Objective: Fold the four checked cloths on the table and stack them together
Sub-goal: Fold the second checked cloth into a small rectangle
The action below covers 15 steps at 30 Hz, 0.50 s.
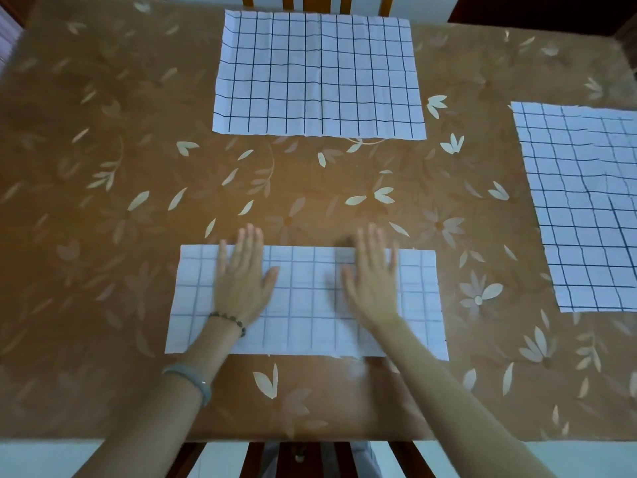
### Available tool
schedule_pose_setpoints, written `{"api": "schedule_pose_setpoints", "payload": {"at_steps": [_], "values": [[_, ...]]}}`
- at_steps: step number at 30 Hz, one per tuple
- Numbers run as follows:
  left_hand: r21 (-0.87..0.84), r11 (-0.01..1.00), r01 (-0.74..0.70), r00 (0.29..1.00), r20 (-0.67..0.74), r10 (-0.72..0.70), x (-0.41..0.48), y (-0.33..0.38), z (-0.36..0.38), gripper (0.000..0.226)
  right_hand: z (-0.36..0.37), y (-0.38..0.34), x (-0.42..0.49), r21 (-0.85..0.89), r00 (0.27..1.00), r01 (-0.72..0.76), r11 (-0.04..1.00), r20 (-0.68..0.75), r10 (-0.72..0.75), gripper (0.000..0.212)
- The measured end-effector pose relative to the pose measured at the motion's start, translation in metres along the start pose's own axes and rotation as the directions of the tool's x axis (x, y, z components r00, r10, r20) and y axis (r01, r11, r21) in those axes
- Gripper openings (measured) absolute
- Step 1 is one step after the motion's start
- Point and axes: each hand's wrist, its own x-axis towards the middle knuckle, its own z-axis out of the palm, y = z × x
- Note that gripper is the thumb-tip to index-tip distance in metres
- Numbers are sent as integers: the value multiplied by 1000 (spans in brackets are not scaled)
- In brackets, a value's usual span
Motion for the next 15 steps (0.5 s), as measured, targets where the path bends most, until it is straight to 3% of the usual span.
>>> {"api": "schedule_pose_setpoints", "payload": {"at_steps": [4, 11, 15], "values": [[49, 987, -155, 986, 63, 152, 2, 43, 11, 66, 35, -68, 1, 110, 973, 149, 983, 162, -166, 57], [17, 994, -108, 984, 141, 104, 1, 34, 22, 67, 46, -52, 2, 18, 953, 137, 990, 270, -136, 70], [-42, 997, -63, 984, 162, 70, 2, 10, 18, 73, 38, -14, -1, -80, 962, 105, 991, 261, -81, 73]]}}
